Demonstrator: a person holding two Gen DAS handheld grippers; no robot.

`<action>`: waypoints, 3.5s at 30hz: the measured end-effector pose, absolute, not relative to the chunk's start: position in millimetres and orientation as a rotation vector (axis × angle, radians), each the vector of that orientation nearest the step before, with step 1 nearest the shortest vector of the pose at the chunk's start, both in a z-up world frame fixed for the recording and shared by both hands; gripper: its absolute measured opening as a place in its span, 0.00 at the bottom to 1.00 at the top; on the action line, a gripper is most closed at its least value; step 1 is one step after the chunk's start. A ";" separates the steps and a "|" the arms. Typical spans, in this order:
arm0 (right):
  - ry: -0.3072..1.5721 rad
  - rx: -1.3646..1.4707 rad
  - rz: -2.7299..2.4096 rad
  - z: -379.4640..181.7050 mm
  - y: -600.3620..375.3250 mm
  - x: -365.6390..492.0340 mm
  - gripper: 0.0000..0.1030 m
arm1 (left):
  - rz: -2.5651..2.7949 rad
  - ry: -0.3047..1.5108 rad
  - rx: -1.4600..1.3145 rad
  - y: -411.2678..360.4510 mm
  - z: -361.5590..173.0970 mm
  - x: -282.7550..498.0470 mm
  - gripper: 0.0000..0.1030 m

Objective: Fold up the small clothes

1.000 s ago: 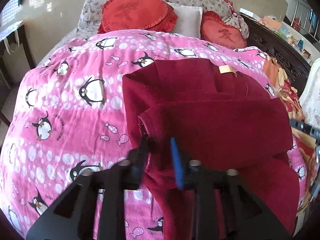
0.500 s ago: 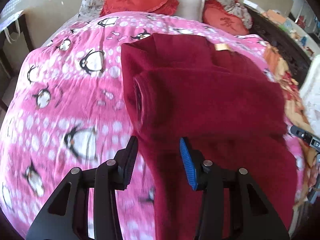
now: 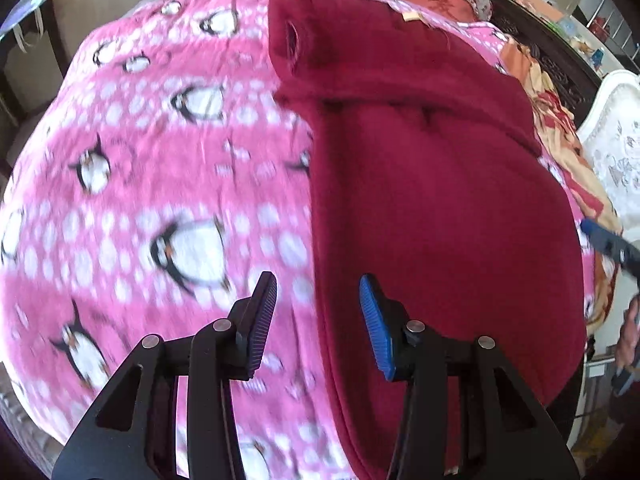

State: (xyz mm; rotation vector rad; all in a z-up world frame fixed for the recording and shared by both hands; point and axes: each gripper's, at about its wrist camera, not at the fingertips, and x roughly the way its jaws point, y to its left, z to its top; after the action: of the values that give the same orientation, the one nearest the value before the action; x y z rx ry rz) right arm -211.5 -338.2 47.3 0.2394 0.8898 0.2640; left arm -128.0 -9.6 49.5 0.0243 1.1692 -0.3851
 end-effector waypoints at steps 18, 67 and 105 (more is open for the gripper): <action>0.959 0.574 0.102 -13.0 -447.4 -112.7 0.40 | -0.371 1.221 0.003 -24.8 31.8 -151.0 0.42; 1.059 0.540 0.216 -31.9 -422.8 -314.3 0.51 | -0.401 1.283 -0.009 1.2 30.2 -215.9 0.59; 0.873 0.580 0.358 7.9 -418.7 -315.3 0.10 | -0.558 1.212 -0.113 -9.1 69.2 -209.7 0.07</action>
State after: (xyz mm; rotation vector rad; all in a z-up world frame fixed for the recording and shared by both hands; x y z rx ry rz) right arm -315.3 -418.7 7.9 0.5799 0.8728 0.3584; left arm -209.7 -9.1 69.2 -0.1129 1.2121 -0.5581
